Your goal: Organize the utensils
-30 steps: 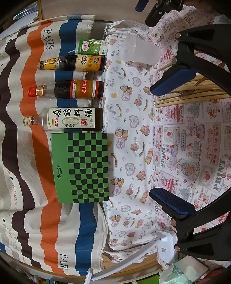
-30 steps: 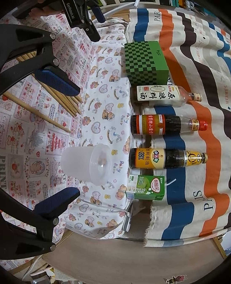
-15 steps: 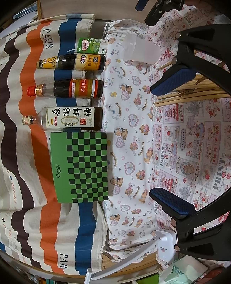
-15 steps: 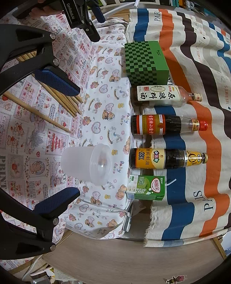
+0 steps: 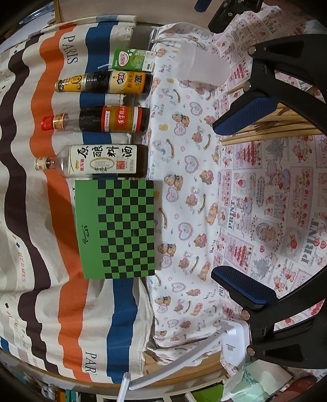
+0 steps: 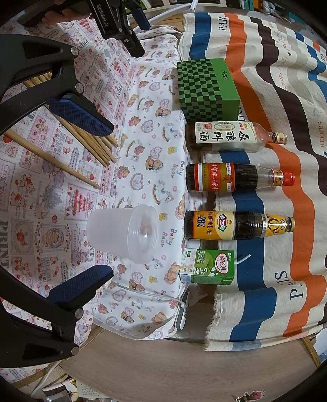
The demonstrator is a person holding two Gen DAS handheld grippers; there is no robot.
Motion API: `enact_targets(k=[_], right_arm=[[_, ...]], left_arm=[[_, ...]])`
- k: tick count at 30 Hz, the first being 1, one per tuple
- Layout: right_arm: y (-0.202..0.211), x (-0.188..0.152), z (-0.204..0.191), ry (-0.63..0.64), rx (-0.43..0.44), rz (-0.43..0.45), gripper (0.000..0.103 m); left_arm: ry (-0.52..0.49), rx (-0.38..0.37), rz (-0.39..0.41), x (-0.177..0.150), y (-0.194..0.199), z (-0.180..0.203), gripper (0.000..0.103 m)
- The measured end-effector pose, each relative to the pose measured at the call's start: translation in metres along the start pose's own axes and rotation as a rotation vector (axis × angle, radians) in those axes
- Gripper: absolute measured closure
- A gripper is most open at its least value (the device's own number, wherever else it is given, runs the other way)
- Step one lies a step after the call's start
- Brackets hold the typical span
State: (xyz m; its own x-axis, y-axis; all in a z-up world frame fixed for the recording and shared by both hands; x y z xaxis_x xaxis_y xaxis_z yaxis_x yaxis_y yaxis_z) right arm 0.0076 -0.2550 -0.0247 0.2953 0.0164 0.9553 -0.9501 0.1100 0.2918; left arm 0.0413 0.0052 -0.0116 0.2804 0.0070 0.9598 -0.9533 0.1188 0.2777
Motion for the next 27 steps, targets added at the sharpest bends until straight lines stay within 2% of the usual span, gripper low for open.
enact_targets(k=[9,20,23,25,27], right_arm=[[0.0,0.001,-0.003,0.002,0.004,0.008,0.0],[0.0,0.001,-0.001,-0.002,0.02,-0.001,0.0],[0.001,0.001,0.005,-0.033,-0.011,0.0,0.001],[0.001,0.003,0.011,-0.061,-0.031,0.007,0.002],[0.0,0.005,0.017,-0.09,-0.034,-0.013,0.008]], left_arm=[[-0.006,-0.013,-0.002,0.0,-0.001,0.003,0.0],[0.008,0.008,-0.015,-0.002,0.001,0.001,0.0],[0.005,0.011,-0.004,-0.002,0.003,0.001,0.0],[-0.004,0.054,0.008,-0.001,0.006,0.0,0.0],[-0.009,0.112,0.055,0.003,0.013,-0.003,0.0]])
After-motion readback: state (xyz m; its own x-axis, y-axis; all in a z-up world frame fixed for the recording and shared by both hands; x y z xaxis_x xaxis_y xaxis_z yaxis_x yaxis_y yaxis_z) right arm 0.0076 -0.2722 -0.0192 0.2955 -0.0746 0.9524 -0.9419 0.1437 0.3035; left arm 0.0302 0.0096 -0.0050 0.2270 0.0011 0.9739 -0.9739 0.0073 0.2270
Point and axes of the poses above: each gripper's, at about its wrist camera, not at the fingertips, and y roughly against the way its jaws point, z to its right, x to its top, the point moved 4 cm from there along -y, roughly the way its jaws point, and after that the axes turned 8 degrees about -x, right-handed, at the moved point
